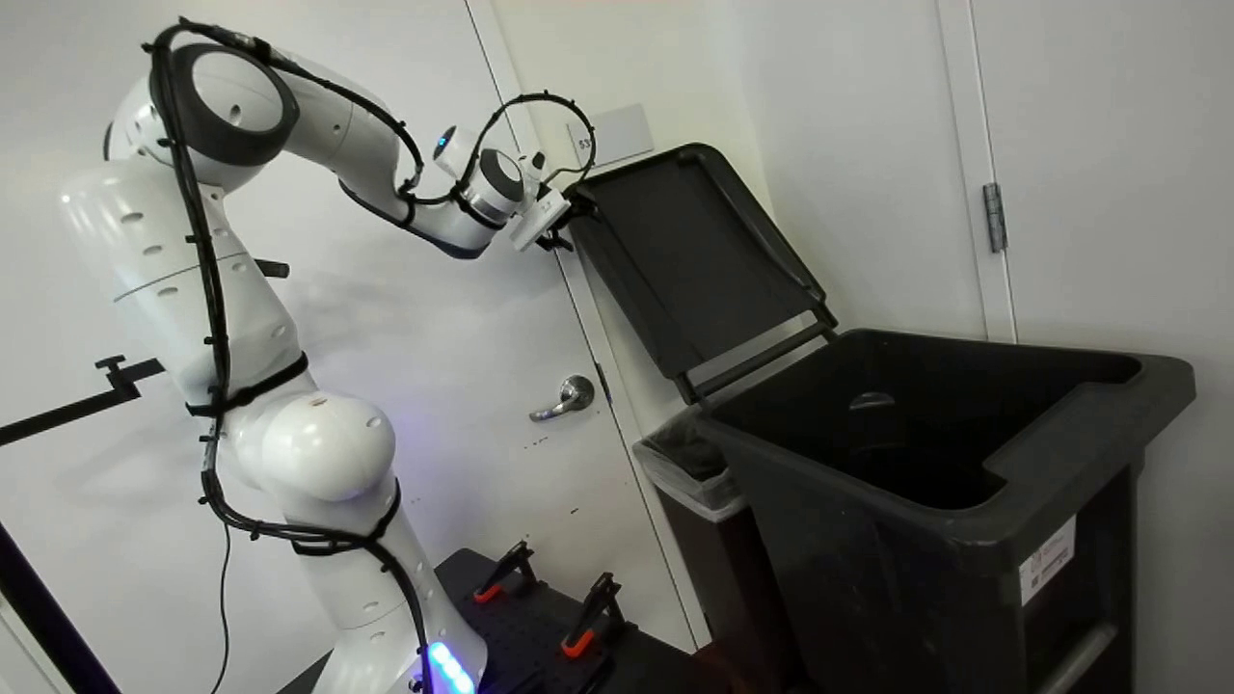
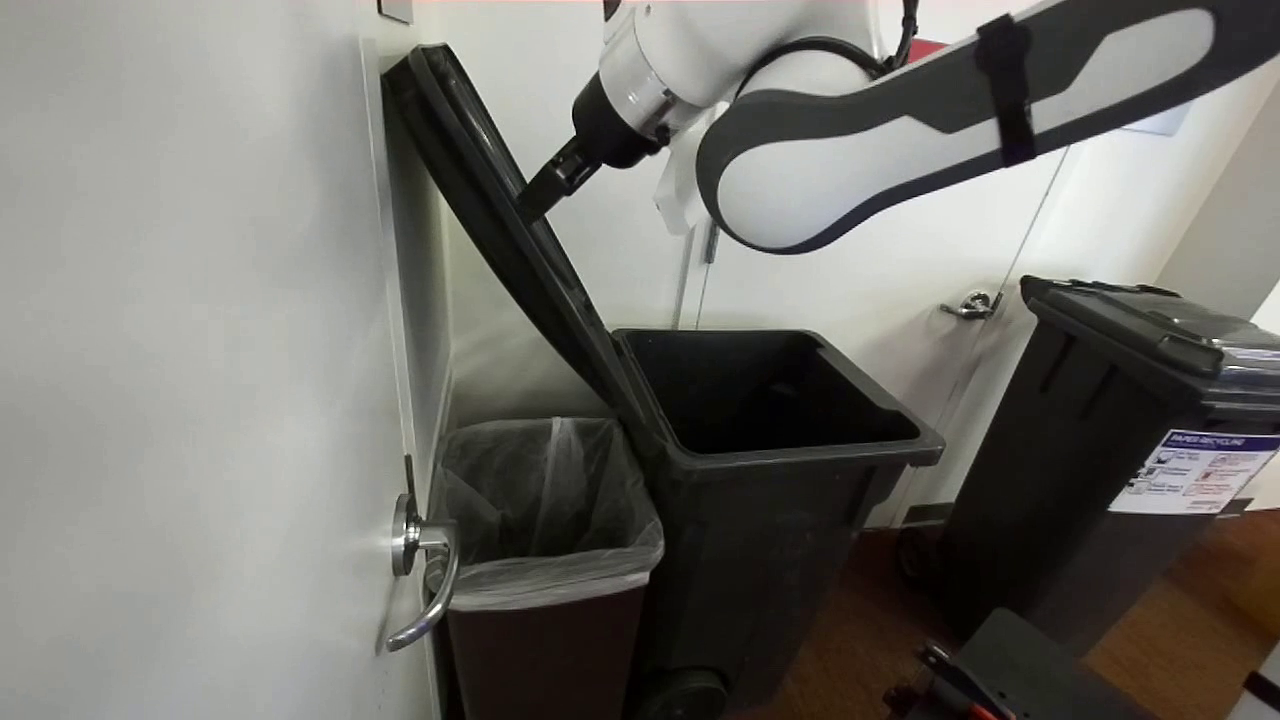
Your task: Close the bin
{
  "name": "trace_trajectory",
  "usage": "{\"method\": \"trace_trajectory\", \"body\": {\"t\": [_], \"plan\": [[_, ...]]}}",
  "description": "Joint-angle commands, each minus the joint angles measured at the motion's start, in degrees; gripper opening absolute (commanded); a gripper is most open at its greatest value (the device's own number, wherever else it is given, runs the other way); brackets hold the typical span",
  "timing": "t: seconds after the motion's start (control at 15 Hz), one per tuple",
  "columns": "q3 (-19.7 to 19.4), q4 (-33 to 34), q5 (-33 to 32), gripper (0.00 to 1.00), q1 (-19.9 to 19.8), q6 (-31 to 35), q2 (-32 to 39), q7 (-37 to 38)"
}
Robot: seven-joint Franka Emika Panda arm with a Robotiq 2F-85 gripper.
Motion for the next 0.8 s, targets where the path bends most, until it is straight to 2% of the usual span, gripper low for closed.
{"method": "trace_trajectory", "body": {"t": [0.0,0.27,0.53,0.73], "plan": [[1.1,3.1,-8.7,1.00,-2.1,3.3,2.9,8.6],[0.5,5.1,-14.6,1.00,-1.5,4.0,4.7,15.0],[0.4,5.6,-12.2,1.00,-0.3,5.1,6.1,16.1],[0.1,6.9,-14.2,1.00,-0.3,5.3,7.3,18.3]]}}
